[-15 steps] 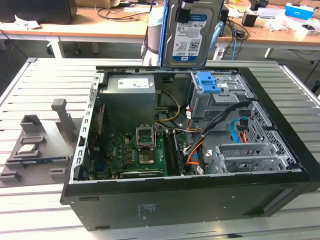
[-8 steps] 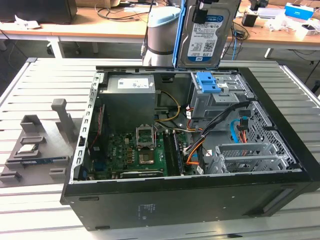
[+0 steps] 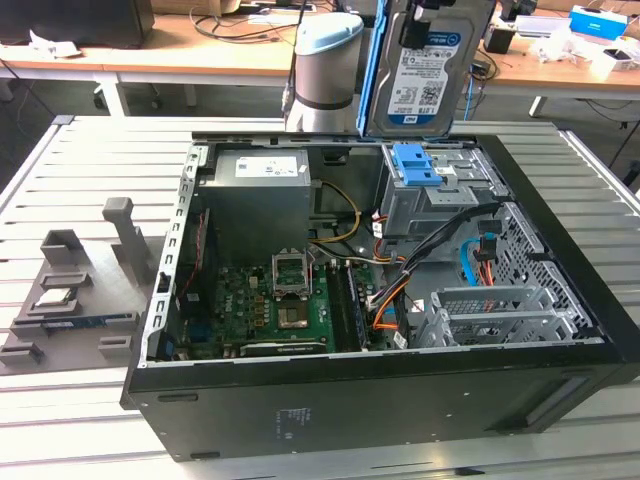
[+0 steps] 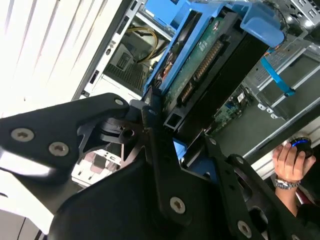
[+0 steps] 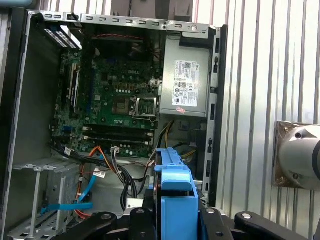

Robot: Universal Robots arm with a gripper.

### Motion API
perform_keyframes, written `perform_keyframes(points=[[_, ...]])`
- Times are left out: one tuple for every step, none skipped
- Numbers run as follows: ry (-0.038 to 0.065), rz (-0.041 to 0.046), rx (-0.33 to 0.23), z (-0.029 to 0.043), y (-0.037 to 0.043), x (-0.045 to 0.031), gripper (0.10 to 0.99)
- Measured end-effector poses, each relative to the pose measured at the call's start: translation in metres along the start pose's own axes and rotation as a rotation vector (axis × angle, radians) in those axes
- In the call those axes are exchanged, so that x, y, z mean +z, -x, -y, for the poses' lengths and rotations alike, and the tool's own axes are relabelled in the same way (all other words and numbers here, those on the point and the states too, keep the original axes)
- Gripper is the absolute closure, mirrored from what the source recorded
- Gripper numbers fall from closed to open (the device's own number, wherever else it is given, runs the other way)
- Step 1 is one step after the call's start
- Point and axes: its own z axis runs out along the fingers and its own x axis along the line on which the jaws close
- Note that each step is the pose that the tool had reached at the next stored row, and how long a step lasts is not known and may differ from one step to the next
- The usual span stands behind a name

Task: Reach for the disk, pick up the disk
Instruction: 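Pick up the disk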

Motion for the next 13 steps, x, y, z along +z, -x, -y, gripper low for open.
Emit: perform_keyframes(points=[[0.000, 0.0000, 0.000, -0.0005, -0.0032, 0.0002, 0.718], [0.000, 0.0001, 0.000, -0.0013, -0.0073, 0.0003, 0.718], [0.000, -0.0001, 0.000, -0.0017, -0.0101, 0.0004, 0.718], [0.000, 0.0000, 0.000, -0.0024, -0.0141, 0.0006, 0.718], [0.000, 0.0000, 0.000, -0.0028, -0.0167, 0.0007, 0.718], [0.000, 0.0000, 0.000, -0.0034, -0.0203, 0.0009, 0.718], [0.000, 0.0001, 0.000, -0.0038, -0.0243, 0.0011, 0.718], [0.000, 0.0001, 0.000, -0.0043, -0.0283, 0.0014, 0.718], [0.000, 0.0001, 0.000, -0.0045, -0.0303, 0.0015, 0.718], [0.000, 0.0000, 0.000, -0.0047, -0.0320, 0.0015, 0.718], [0.000, 0.0001, 0.000, -0.0050, -0.0350, 0.0017, 0.718], [0.000, 0.0001, 0.000, -0.0053, -0.0377, 0.0019, 0.718], [0.000, 0.0001, 0.000, -0.0057, -0.0412, 0.0021, 0.718]])
